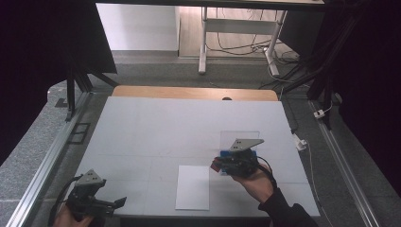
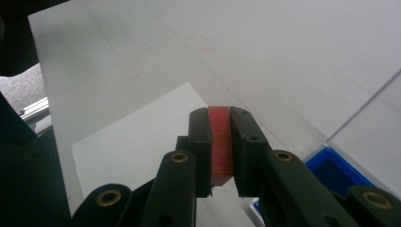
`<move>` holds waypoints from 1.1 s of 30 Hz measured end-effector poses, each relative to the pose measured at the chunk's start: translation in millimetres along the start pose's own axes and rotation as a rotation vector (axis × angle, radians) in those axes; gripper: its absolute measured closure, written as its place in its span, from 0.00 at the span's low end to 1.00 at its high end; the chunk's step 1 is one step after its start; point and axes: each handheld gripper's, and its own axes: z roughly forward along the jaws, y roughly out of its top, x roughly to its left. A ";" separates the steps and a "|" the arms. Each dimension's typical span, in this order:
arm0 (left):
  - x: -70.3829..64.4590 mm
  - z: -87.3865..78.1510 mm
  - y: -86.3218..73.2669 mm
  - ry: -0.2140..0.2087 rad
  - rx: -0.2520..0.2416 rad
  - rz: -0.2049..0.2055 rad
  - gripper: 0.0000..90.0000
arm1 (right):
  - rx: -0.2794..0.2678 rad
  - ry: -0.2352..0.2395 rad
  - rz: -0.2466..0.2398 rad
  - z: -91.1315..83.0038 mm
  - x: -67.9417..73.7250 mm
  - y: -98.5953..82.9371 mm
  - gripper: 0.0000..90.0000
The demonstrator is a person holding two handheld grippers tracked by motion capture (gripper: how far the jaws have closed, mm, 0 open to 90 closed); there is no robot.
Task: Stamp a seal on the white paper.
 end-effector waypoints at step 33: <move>2.5 0.3 -0.1 -0.015 0.003 -0.016 0.00 | 0.140 0.099 -0.147 58.7 41.0 1.8 0.88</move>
